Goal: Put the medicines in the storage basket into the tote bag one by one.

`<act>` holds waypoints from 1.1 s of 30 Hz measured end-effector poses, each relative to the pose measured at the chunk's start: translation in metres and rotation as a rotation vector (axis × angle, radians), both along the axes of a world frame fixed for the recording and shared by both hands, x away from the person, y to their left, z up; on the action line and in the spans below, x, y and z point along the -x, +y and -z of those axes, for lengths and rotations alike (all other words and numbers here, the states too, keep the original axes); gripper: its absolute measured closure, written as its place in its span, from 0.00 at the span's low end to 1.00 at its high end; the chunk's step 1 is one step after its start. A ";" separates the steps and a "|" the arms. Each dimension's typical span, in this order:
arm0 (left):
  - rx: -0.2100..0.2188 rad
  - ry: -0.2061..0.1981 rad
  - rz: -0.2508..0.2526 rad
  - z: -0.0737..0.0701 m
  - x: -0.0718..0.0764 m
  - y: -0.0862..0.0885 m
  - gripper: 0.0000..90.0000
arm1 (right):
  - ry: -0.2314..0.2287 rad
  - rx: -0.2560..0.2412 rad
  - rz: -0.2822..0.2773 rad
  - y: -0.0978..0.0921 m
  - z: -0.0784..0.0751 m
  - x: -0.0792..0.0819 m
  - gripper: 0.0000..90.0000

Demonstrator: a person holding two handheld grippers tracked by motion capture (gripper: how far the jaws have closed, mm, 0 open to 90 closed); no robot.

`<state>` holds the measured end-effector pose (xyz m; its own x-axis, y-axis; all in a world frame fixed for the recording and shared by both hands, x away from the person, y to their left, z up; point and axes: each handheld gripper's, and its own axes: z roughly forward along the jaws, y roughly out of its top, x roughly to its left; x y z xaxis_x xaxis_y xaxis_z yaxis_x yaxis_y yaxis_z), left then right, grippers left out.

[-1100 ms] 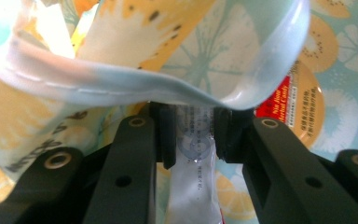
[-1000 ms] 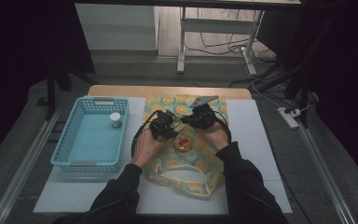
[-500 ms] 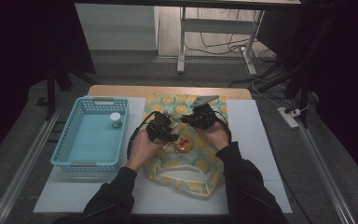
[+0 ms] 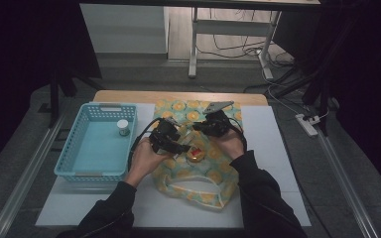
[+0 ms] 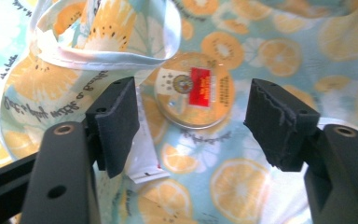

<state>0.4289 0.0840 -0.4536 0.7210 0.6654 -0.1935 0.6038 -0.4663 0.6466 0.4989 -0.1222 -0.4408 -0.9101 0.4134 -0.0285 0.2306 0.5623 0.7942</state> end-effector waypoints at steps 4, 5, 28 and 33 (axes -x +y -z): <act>0.001 0.002 -0.002 -0.004 0.005 0.006 0.28 | 0.001 0.000 0.001 0.000 0.000 0.000 1.00; 0.001 0.004 -0.001 -0.004 0.005 0.008 0.27 | 0.002 0.000 0.002 0.000 0.000 0.000 1.00; 0.064 -0.021 -0.049 -0.013 0.020 0.072 0.00 | 0.014 -0.003 -0.014 0.002 -0.002 0.003 1.00; 0.066 -0.039 -0.090 -0.015 0.022 0.092 0.00 | 0.014 -0.002 -0.015 0.002 -0.002 0.003 1.00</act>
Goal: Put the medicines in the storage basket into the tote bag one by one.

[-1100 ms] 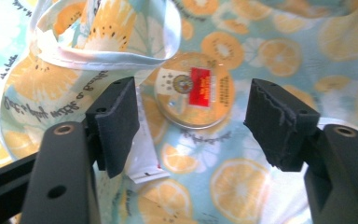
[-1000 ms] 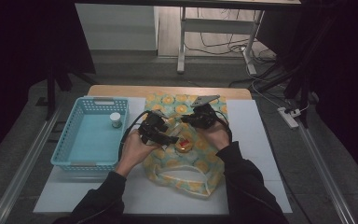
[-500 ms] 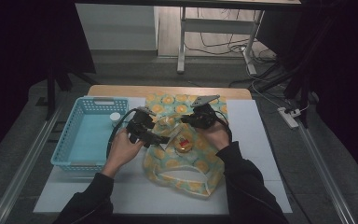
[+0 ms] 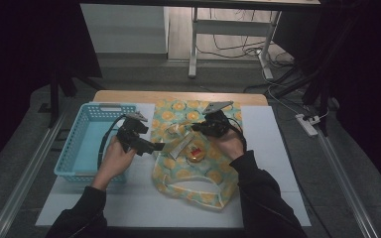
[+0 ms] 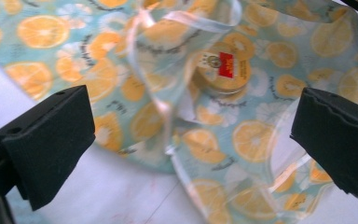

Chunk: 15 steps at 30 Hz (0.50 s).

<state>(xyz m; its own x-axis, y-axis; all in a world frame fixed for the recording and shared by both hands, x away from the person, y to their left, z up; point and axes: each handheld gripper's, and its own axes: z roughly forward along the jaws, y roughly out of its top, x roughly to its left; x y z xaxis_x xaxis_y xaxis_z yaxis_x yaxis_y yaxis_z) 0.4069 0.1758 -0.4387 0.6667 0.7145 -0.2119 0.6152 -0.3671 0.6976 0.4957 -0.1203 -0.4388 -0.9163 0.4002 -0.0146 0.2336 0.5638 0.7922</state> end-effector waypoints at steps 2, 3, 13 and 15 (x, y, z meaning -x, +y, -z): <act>-0.009 -0.006 -0.014 -0.001 0.000 0.008 0.00 | 0.000 0.000 0.001 0.000 0.000 0.000 1.00; -0.016 -0.010 -0.030 -0.002 -0.001 0.012 0.00 | 0.000 0.000 0.002 0.000 0.000 0.000 1.00; -0.080 -0.021 -0.136 -0.005 -0.012 0.058 0.00 | 0.006 0.004 0.004 0.000 0.002 -0.001 1.00; -0.086 -0.010 -0.159 -0.004 -0.016 0.067 0.00 | 0.006 0.004 0.005 0.000 0.002 -0.001 1.00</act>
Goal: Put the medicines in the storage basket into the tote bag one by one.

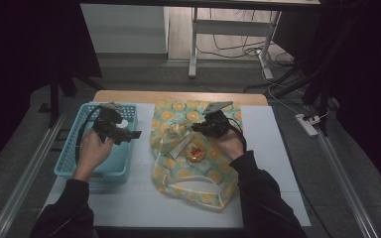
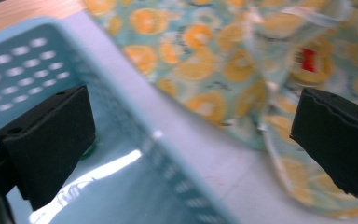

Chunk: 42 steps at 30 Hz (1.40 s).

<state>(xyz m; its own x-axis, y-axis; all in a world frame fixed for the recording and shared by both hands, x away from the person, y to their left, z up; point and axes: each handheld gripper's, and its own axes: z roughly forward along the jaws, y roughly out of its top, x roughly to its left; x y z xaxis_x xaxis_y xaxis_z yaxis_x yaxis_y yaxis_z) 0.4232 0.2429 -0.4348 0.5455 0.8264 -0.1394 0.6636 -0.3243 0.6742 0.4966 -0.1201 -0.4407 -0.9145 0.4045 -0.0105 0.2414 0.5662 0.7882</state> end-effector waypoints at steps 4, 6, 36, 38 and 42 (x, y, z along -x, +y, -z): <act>-0.020 0.007 -0.055 0.006 -0.009 0.015 0.00 | 0.001 0.000 0.000 0.000 0.000 0.000 1.00; -0.024 0.022 -0.078 0.011 -0.013 0.020 0.00 | 0.002 -0.002 0.000 0.000 0.000 0.000 1.00; -0.136 0.129 -0.192 0.052 -0.065 0.029 0.04 | -0.007 -0.011 -0.005 -0.001 -0.004 0.001 1.00; -0.155 0.140 -0.195 0.055 -0.067 0.027 0.07 | -0.009 -0.012 -0.006 -0.001 -0.004 0.002 1.00; -0.181 0.162 -0.181 0.059 -0.070 0.023 0.16 | -0.010 -0.012 -0.007 -0.001 -0.005 0.002 1.00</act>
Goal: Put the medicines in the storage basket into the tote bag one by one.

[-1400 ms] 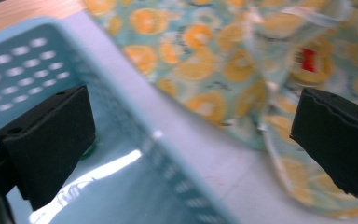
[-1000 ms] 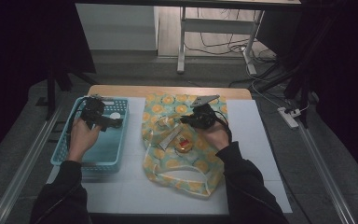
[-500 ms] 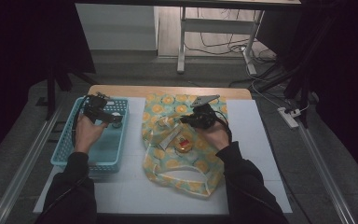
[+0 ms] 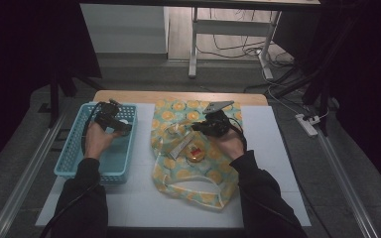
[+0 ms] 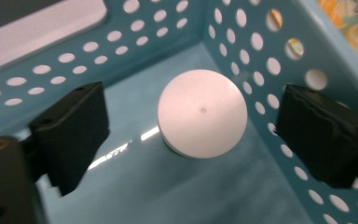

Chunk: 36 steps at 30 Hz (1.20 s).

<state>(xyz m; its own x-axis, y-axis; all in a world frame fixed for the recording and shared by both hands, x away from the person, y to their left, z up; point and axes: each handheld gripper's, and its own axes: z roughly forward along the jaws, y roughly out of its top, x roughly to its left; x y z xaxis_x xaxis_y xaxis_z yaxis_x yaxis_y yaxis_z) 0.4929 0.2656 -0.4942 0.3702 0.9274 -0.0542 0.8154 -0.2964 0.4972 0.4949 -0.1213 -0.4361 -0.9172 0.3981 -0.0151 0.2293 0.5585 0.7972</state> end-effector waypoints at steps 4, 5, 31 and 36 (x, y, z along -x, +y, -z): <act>0.004 0.017 0.015 0.002 -0.001 -0.002 0.35 | 0.000 -0.006 0.002 -0.001 0.000 0.000 1.00; -0.003 0.018 0.014 0.002 -0.001 -0.002 0.39 | 0.000 -0.006 0.002 -0.001 -0.001 0.000 1.00; 0.046 -0.035 0.056 -0.042 0.027 0.003 0.56 | -0.014 -0.013 0.006 -0.002 -0.002 0.000 1.00; 0.051 -0.047 0.081 -0.054 0.036 -0.002 0.56 | -0.013 -0.011 0.005 -0.001 -0.001 0.000 1.00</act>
<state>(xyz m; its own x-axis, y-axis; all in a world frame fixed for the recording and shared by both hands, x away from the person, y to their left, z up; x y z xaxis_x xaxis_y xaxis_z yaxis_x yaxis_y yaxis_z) 0.4572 0.2637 -0.4397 0.4473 0.8907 -0.0813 0.7649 -0.3338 0.5508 0.4949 -0.1226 -0.4352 -0.9148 0.4032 -0.0225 0.2218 0.5482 0.8064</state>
